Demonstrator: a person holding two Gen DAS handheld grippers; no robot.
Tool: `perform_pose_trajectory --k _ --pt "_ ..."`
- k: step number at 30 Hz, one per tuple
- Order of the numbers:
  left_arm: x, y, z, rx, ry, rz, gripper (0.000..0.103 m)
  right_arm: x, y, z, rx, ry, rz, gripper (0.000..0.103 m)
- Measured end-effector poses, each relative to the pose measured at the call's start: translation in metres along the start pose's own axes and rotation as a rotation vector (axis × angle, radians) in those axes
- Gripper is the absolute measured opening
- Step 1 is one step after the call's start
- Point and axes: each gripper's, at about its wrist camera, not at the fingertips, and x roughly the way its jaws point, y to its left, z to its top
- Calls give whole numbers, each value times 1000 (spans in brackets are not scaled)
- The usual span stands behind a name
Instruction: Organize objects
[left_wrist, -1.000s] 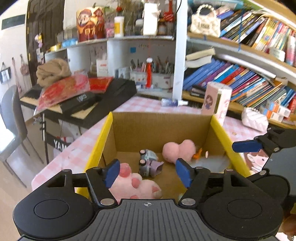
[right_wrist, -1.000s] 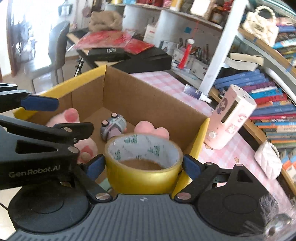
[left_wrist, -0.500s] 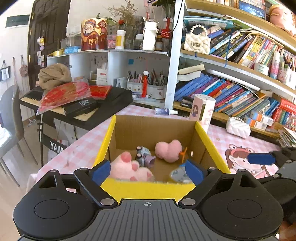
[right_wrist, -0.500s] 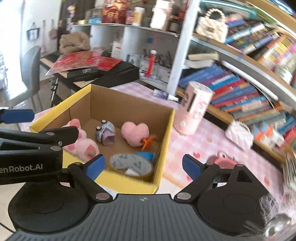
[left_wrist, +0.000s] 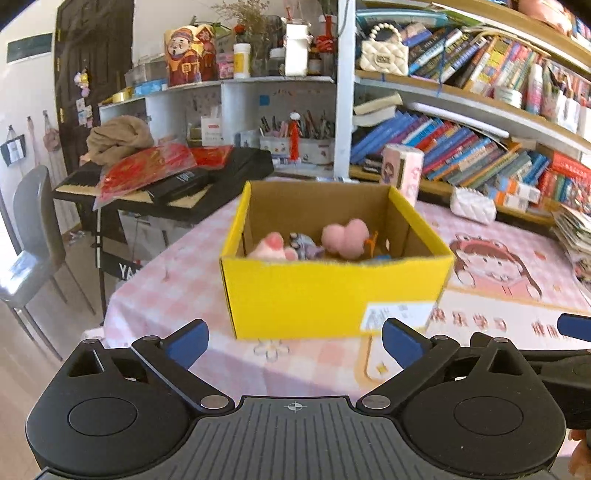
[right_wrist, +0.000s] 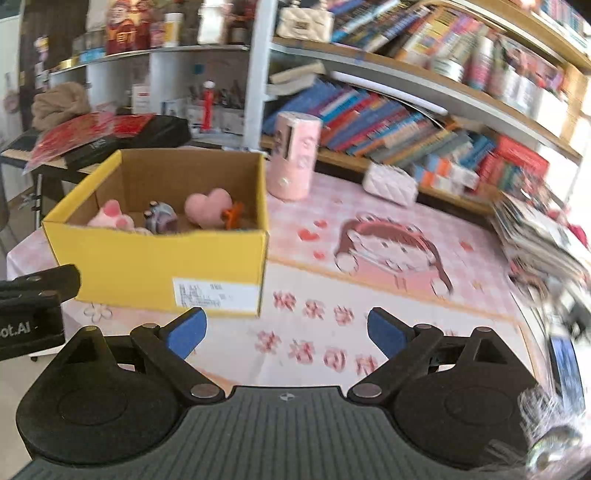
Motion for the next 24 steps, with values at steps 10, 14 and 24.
perform_pose_trajectory --k 10,14,24 --pt "-18 -21 -26 91 33 -63 103 -34 -15 -45 78 35 -100 97" --pt "-21 -36 -31 153 46 -72 103 -43 -28 -55 128 48 -136 98" --pt "-27 -59 -34 193 53 -70 103 -54 -48 -63 190 74 -203 100"
